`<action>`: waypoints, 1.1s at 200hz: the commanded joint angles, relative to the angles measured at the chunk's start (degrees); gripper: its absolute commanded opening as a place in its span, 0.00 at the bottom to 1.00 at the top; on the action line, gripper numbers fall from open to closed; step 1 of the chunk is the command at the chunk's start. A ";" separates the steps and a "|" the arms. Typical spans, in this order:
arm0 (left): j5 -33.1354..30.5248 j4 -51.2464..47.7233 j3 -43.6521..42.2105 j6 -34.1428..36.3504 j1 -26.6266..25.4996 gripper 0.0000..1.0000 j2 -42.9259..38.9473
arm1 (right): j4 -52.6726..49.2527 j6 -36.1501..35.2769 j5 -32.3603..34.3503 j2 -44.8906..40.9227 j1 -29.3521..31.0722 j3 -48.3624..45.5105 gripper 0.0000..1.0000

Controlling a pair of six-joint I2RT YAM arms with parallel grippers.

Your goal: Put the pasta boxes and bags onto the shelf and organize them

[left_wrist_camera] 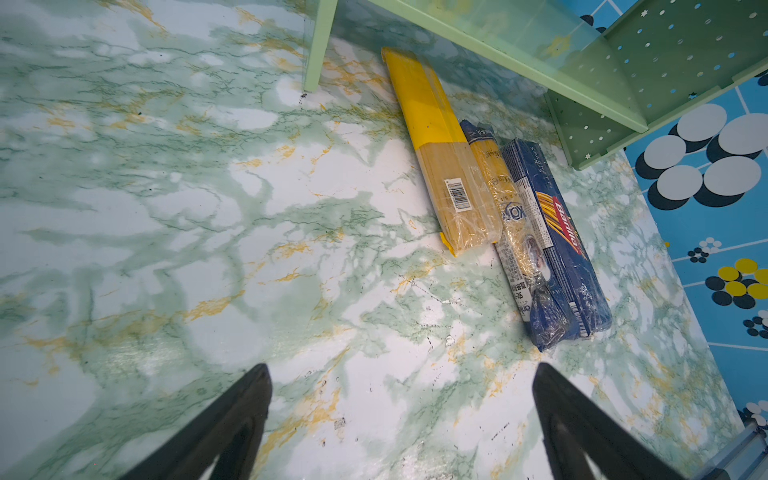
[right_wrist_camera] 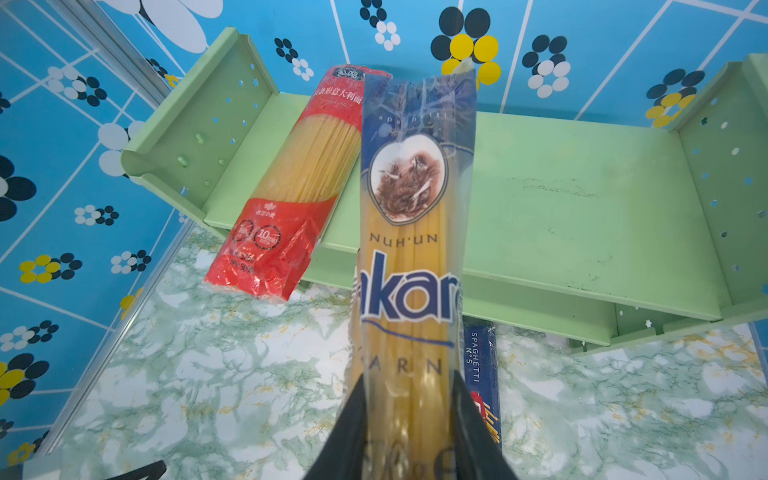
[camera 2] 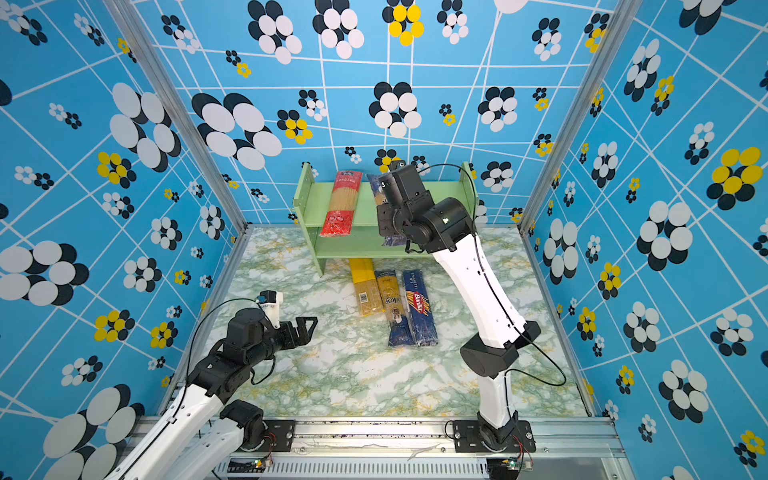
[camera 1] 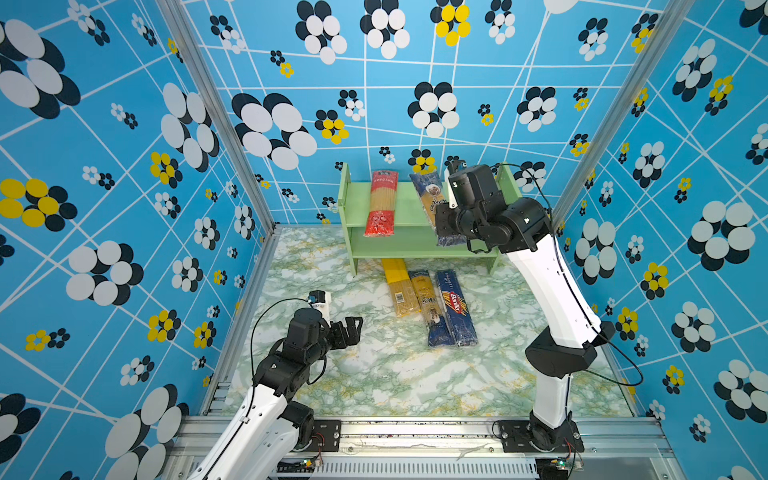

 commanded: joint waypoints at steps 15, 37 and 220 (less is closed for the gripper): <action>0.51 -0.76 -0.04 0.43 0.68 0.99 -0.32 | 8.33 1.70 1.39 0.58 -2.26 3.16 0.00; 0.51 -0.53 -0.25 0.40 0.68 0.99 -0.08 | 9.33 2.62 -0.69 2.30 -3.98 3.16 0.00; 6.61 4.50 -1.20 -1.61 -6.08 0.99 3.16 | 19.37 5.37 -6.07 -15.61 -4.89 -38.15 0.46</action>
